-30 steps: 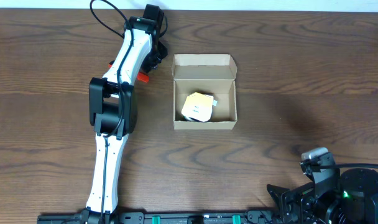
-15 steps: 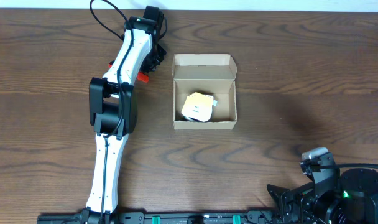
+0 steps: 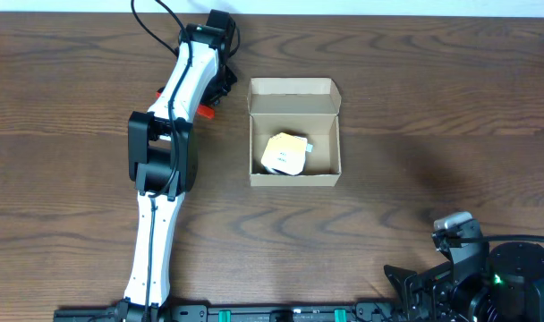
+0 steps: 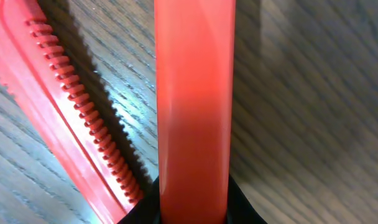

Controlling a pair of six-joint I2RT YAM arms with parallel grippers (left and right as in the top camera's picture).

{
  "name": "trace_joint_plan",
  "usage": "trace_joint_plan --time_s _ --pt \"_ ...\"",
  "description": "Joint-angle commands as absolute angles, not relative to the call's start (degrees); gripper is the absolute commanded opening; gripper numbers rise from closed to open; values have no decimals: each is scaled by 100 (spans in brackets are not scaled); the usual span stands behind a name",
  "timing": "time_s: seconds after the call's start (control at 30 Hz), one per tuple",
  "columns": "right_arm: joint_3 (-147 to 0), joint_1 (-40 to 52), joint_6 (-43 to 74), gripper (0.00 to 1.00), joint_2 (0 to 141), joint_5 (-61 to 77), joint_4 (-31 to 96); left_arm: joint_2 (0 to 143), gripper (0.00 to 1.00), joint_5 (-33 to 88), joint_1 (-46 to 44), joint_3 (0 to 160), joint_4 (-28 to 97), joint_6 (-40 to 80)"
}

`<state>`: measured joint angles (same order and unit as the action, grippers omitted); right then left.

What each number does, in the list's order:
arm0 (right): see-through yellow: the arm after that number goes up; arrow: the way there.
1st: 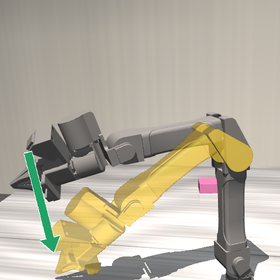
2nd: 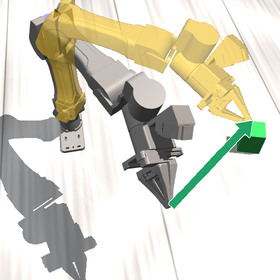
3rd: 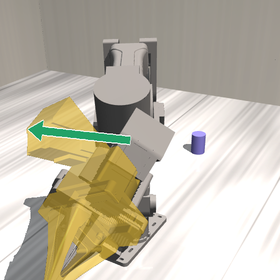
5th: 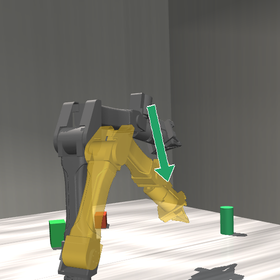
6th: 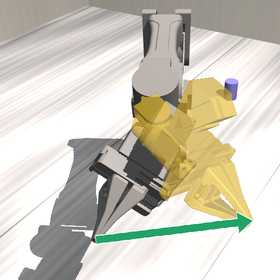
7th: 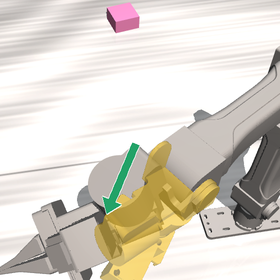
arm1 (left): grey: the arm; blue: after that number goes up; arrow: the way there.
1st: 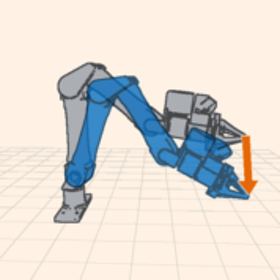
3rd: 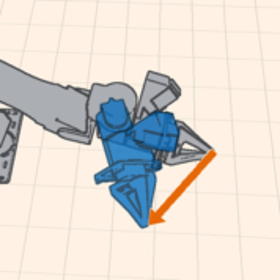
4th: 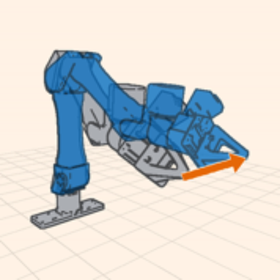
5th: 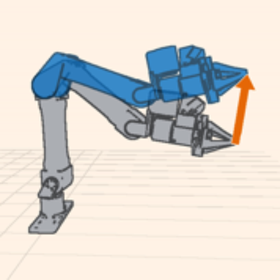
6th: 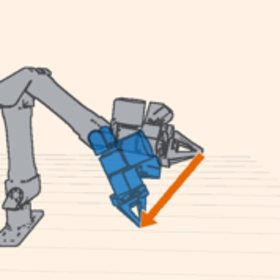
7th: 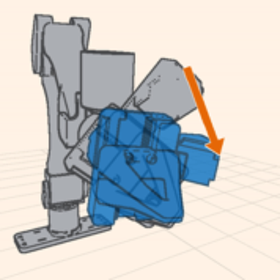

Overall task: Pack container
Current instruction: 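Close the left gripper on the red stapler and lift it, then carry the red stapler into the box and release it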

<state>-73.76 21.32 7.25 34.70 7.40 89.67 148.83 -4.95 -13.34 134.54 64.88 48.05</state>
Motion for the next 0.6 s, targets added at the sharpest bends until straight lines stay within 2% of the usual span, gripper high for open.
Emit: trace_joint_plan --time_s 0.0,0.33,0.57 --pt "-7380 2196 788 99 3450 685 8962 14956 6 -661 -1267 13524 6584 4563" --pt "-7380 2196 788 99 3450 685 8962 13782 6 -532 -1374 13526 6805 3424" --pt "-7380 2196 788 99 3450 685 8962 12814 6 -211 -1865 13526 7526 2794"
